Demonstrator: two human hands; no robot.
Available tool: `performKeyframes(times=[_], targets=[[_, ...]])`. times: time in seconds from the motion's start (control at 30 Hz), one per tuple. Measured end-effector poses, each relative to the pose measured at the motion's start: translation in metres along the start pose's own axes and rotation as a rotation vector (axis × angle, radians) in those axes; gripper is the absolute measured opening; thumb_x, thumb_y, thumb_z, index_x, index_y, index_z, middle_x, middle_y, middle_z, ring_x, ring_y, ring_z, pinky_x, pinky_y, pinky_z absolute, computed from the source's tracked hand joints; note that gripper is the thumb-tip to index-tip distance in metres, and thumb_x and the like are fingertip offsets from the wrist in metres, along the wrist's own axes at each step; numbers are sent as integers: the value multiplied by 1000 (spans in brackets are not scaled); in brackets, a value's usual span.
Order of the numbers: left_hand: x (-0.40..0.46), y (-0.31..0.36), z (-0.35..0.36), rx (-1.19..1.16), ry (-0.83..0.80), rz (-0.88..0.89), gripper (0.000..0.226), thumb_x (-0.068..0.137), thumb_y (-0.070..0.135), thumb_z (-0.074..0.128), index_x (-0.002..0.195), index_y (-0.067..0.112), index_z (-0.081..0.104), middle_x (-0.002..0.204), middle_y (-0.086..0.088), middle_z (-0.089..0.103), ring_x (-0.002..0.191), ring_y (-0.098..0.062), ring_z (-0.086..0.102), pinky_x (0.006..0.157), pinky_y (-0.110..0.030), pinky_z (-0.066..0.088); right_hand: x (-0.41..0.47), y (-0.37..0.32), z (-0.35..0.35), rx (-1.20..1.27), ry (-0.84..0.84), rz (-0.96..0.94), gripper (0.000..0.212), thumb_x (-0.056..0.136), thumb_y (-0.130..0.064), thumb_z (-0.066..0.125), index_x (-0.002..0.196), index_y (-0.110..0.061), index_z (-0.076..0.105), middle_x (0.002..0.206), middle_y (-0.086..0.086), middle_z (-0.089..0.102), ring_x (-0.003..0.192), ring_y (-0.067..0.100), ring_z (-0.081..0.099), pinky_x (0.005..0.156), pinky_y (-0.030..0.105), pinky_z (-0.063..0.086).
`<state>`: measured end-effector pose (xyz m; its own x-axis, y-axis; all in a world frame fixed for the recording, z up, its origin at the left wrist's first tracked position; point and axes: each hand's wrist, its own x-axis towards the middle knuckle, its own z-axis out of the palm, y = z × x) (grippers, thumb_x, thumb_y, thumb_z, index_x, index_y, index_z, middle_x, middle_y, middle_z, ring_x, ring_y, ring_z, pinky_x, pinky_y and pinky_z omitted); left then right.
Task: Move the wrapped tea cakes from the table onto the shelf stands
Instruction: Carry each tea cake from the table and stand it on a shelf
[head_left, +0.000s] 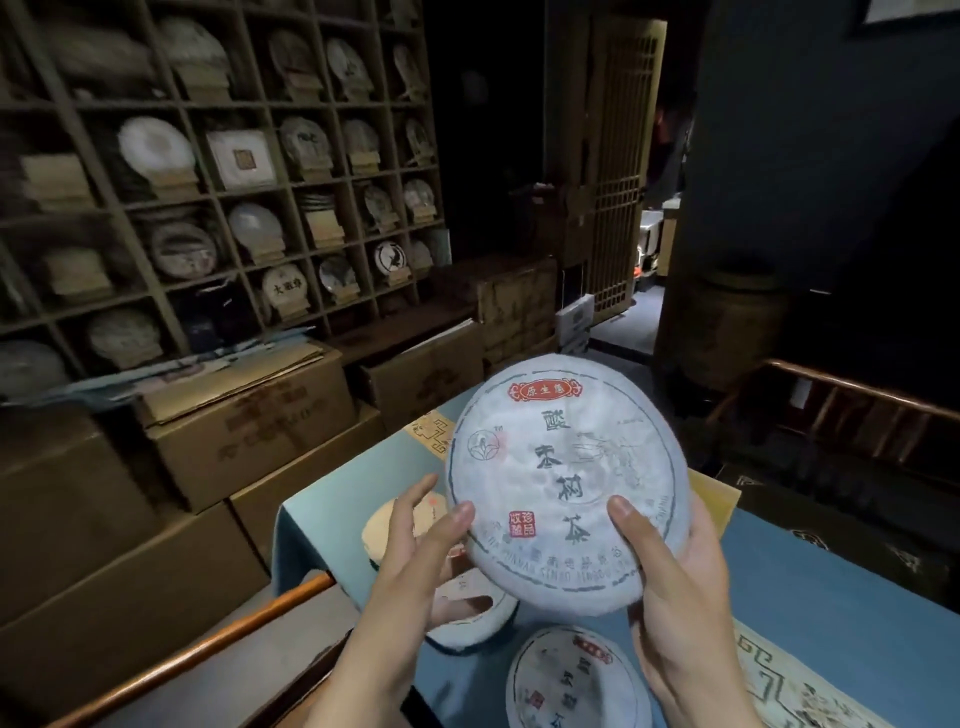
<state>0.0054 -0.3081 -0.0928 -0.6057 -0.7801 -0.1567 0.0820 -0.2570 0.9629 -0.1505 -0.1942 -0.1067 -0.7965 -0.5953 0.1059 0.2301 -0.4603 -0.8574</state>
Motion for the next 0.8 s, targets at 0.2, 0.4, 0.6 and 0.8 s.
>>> performKeyframes(times=[0.2,0.4,0.6,0.8], targets=[[-63,-21,37,-332,23,72,97,40,28,99,127,35,57,116,-6,73,104,-33,70,78,-49,59,-38,-16,-5,-57,-190,64,58,71,-26,79,126,-30,60,117,2,73,105,23,71,78,40,61],[-123,-35,48,-487,256,244,90,34,19,100,118,22,69,122,-17,69,111,-41,65,102,-59,44,-70,-33,-10,-80,-342,203,51,66,-45,75,114,-43,59,110,-12,73,95,3,70,71,25,56],[-186,-27,26,-434,436,489,65,52,12,86,114,24,72,118,-17,71,107,-36,68,78,-40,59,-78,-70,21,-477,-642,-229,71,65,-79,57,132,-67,34,143,-34,36,119,-17,47,91,25,42],[-258,-14,-7,-397,602,598,68,51,13,88,115,28,72,121,-11,71,109,-33,68,80,-42,59,-122,-66,111,-479,-1125,-371,67,81,-67,61,138,-67,26,150,-39,24,139,-13,27,106,24,33]])
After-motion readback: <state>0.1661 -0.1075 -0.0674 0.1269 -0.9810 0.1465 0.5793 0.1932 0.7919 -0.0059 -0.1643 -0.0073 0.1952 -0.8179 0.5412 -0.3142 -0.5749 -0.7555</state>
